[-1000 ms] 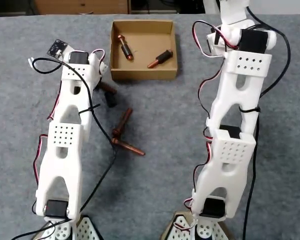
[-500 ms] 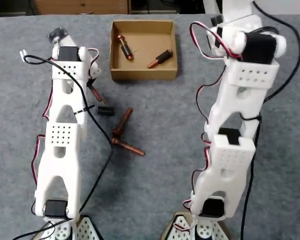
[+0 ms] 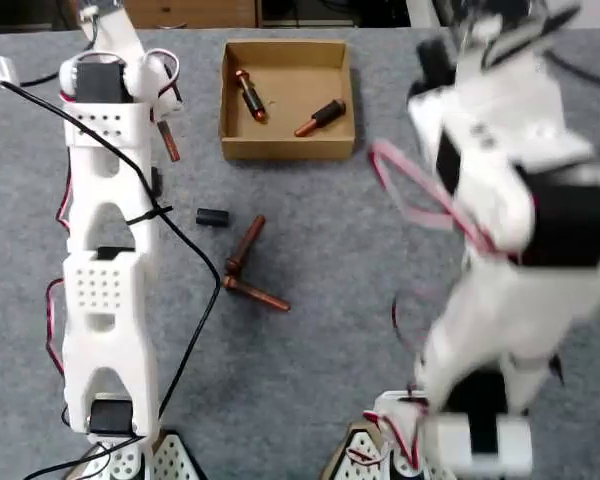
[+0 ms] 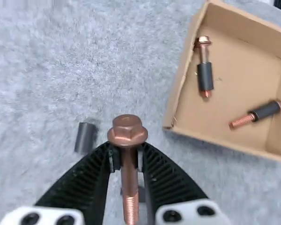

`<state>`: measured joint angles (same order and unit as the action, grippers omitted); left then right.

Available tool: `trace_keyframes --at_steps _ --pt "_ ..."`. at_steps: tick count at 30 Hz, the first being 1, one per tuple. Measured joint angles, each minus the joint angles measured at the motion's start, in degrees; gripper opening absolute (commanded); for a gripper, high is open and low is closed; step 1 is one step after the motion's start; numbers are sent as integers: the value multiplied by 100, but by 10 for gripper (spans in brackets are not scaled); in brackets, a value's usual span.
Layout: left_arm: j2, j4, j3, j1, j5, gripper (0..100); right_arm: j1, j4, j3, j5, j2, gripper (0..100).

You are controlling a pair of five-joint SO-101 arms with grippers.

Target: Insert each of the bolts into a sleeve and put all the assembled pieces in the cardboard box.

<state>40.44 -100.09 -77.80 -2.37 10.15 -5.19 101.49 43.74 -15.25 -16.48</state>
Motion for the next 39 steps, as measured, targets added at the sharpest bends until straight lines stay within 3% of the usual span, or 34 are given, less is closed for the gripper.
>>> trace_keyframes --at_steps 10,14,21,29,34,39 --pt "-4009 0 3938 -273 -141 19 -835 0 -3824 -149 -3209 2" --pt "-5582 0 5081 -273 -527 19 -1011 0 -4791 -141 -4123 2" --pt "-7604 185 6549 -273 -1547 19 -1503 -79 -5635 967 -5468 2" --pt "-9591 1618 8114 -281 -1767 19 -2418 -1855 -7921 2374 -6602 2" --pt "-10743 2690 9327 -281 -1767 19 -2989 -3429 -9582 2444 -7622 2" --pt "-11578 3613 10470 -281 -1767 19 -3156 -4484 -11174 1952 -8615 2"
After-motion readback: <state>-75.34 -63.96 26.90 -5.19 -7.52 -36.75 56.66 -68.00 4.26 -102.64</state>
